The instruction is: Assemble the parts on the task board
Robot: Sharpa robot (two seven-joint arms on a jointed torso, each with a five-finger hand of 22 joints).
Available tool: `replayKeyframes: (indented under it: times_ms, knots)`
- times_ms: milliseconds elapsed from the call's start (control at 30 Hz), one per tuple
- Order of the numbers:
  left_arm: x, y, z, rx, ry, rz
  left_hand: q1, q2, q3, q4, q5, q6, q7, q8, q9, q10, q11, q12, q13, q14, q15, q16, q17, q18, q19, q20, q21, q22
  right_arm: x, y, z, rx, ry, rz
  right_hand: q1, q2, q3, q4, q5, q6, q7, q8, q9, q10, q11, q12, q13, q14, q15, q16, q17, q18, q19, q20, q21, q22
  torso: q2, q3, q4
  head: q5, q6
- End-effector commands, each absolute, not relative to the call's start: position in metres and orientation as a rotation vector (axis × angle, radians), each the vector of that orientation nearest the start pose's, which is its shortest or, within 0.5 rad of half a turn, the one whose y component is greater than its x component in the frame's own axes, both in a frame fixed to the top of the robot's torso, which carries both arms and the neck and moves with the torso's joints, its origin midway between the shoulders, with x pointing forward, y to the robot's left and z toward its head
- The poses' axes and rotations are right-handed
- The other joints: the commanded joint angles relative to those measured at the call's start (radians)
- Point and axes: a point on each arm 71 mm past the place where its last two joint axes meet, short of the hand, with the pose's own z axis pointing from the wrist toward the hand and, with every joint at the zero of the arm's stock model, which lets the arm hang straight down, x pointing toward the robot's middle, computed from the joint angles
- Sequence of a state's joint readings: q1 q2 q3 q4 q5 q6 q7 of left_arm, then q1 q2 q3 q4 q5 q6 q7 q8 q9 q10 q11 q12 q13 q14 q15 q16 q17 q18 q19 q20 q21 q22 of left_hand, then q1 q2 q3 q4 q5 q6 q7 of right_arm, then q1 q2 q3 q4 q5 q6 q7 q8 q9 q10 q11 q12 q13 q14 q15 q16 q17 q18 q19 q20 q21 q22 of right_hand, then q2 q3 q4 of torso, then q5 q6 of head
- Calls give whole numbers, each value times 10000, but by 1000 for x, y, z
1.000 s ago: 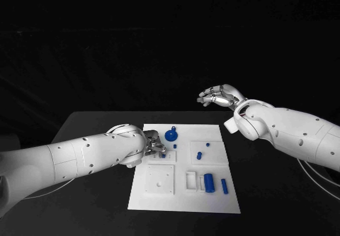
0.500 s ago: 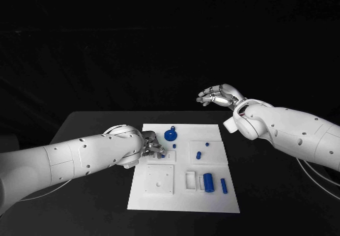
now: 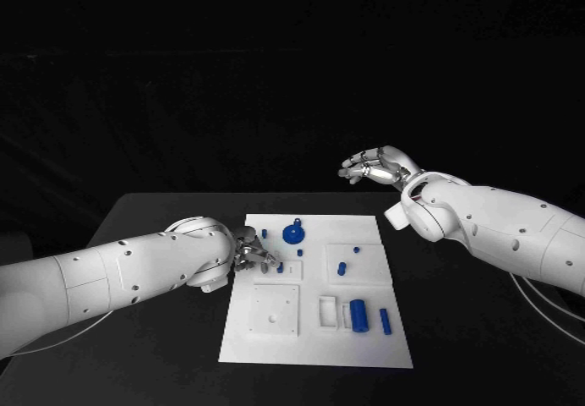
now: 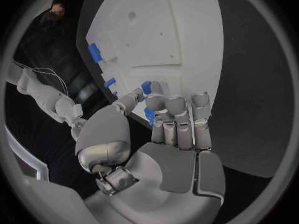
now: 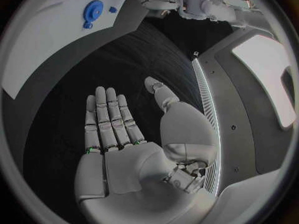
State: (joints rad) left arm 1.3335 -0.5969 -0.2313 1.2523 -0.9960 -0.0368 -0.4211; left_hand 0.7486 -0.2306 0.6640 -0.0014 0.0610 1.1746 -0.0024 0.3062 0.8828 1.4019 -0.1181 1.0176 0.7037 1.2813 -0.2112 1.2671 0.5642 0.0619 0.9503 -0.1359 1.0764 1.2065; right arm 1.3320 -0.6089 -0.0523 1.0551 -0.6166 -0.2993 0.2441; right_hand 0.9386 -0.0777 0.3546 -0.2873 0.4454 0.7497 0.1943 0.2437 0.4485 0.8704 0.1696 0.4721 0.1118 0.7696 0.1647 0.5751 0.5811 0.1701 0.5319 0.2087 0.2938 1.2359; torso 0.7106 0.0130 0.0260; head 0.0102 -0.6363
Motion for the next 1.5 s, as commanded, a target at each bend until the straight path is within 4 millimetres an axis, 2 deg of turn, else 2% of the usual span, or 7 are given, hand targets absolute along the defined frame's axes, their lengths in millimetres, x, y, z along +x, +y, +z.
replayKeyframes:
  times_ms: [33,267,367,433,500,867,1500]
  knots:
    - [526,177,-227,-2711,22226,-4819,-28,-183,13,211,-76,-141,48,-91,-24,-10,73,41,-23,-63,30,52,-32,-16,-87,-1304,-45,13,585,-225,-134,5077,14770,10597,-113,-2,-25,8,30,22,310,44,-17,30,16,-65,-18,-96,1,9,-13,23,-72,-12,-40,14,-4,4,4,2,20]
    - [533,184,-209,-3738,21991,-5861,208,-260,-75,387,-87,-713,275,-484,-212,-368,309,-252,-202,-447,229,-255,-263,-100,-429,-1213,-260,-13,586,-230,-134,5124,14773,10513,-76,18,-4,0,4,3,317,37,-35,15,25,-83,-57,-120,11,10,-36,25,-87,-8,-65,26,4,-8,-6,10,74]
    - [540,193,-199,-3815,21813,-5836,528,-12,-59,243,16,-804,314,-536,-232,-429,343,-348,-272,-496,271,-365,-351,-125,-525,-1190,-350,-35,587,-231,-134,5144,14764,10473,-72,19,-2,0,4,1,318,37,-38,14,27,-85,-63,-124,13,11,-39,25,-90,-6,-70,27,4,-3,-1,24,141]
    - [547,199,-191,-3837,21717,-5704,856,319,-233,-171,1066,-736,327,-462,-175,-536,380,-558,-410,-595,339,-578,-498,-206,-651,-1124,-466,-63,587,-231,-134,5149,14766,10467,-71,21,0,1,4,0,318,37,-40,14,28,-86,-66,-125,14,11,-41,25,-91,-6,-72,28,2,-2,5,29,167]
    - [555,206,-183,-3844,21705,-5499,849,555,-460,-396,1333,-850,374,-491,-172,-568,412,-752,-546,-631,406,-760,-624,-252,-724,-1090,-584,-104,587,-231,-134,5152,14770,10464,-71,21,0,2,4,0,319,37,-41,14,28,-86,-68,-126,15,12,-42,24,-92,-5,-74,29,1,3,0,47,183]
    - [590,216,-168,-3737,21093,-4373,710,726,-603,-583,1277,-1247,567,-738,-369,-795,605,-1204,-825,-910,677,-1148,-864,-406,-1080,-967,-975,-190,587,-232,-135,5202,14813,10486,-70,50,29,18,116,24,313,55,-57,24,33,-92,-116,-137,22,29,-71,26,-96,8,-104,50,36,-22,-38,87,317]
    - [614,208,-168,-2826,20792,-3147,539,-51,-472,-23,-90,-1849,770,-1131,-775,-917,791,-1335,-882,-1019,775,-1256,-947,-464,-1169,-902,-1208,-166,584,-232,-134,5181,14796,10531,-182,93,13,40,47,20,315,64,-97,-7,54,-128,-211,-207,49,29,-139,19,-156,31,-189,82,260,-68,-193,216,485]
